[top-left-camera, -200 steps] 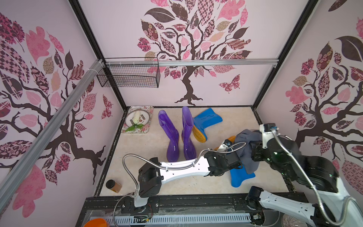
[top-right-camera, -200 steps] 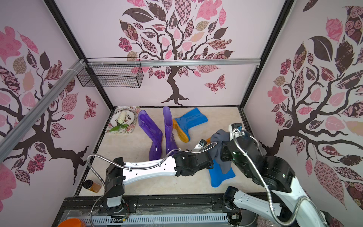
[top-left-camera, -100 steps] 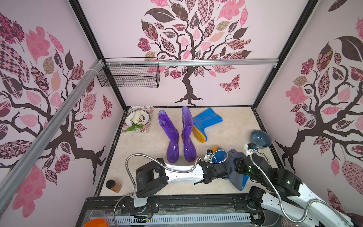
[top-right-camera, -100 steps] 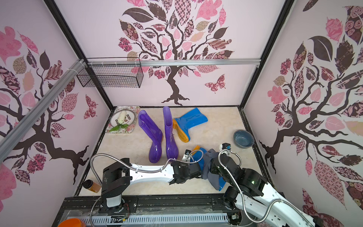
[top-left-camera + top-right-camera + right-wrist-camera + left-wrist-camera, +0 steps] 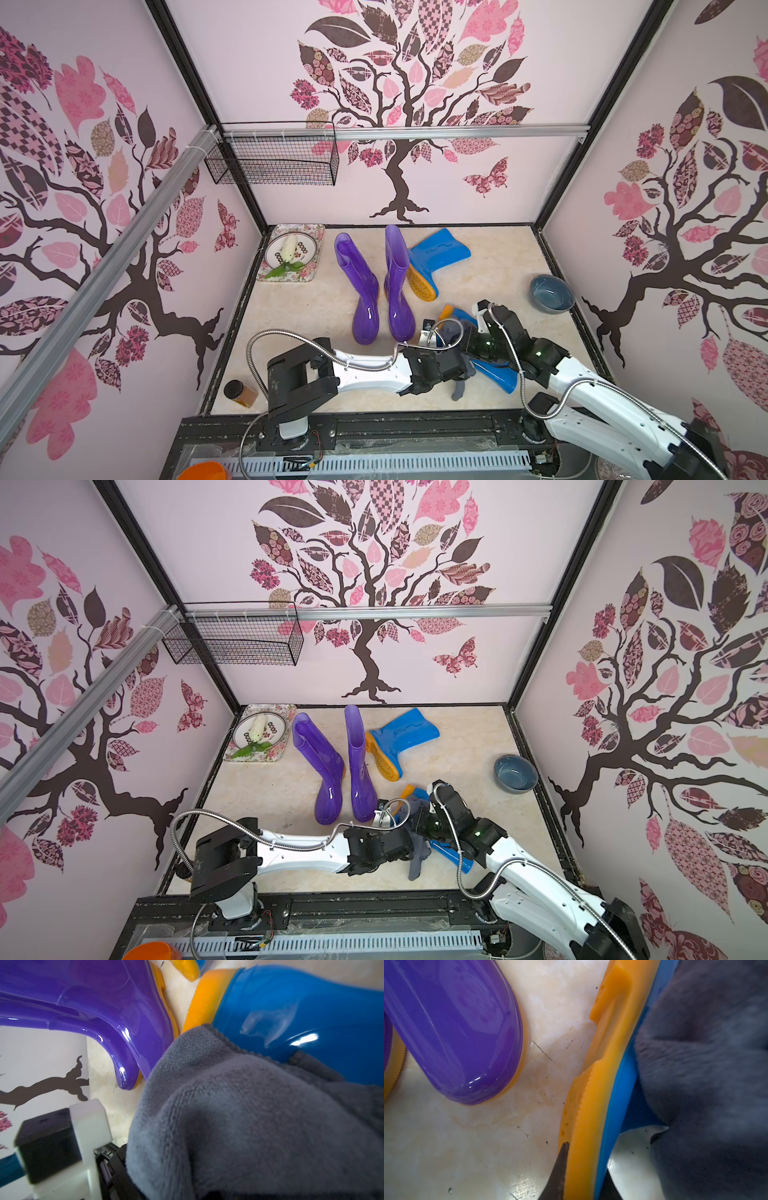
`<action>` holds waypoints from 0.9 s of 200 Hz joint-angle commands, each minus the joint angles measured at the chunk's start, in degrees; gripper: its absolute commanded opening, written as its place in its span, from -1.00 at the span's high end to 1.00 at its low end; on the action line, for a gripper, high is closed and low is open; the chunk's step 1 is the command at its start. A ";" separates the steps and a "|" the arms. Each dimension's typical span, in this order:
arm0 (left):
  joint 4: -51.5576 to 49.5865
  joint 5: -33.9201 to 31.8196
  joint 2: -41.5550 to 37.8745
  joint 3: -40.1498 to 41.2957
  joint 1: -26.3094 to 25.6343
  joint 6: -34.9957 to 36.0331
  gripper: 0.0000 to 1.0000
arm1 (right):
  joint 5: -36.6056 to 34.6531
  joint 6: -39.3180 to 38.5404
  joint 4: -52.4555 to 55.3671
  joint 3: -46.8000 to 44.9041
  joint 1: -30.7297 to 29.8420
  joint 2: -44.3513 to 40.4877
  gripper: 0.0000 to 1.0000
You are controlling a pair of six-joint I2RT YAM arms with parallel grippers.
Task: Wipe the rubber boots with a cloth
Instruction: Wipe the dirt off the rubber boot.
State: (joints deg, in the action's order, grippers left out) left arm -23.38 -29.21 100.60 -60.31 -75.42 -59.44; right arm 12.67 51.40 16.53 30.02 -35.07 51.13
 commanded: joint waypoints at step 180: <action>12.83 17.11 -7.95 8.68 -0.66 -3.12 1.00 | -3.79 -6.37 3.20 -10.28 -1.41 -11.02 1.00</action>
State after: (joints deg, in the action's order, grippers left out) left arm -16.60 -18.90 94.19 -53.01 -75.24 -61.12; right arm 18.02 48.42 15.94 14.41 -37.39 37.50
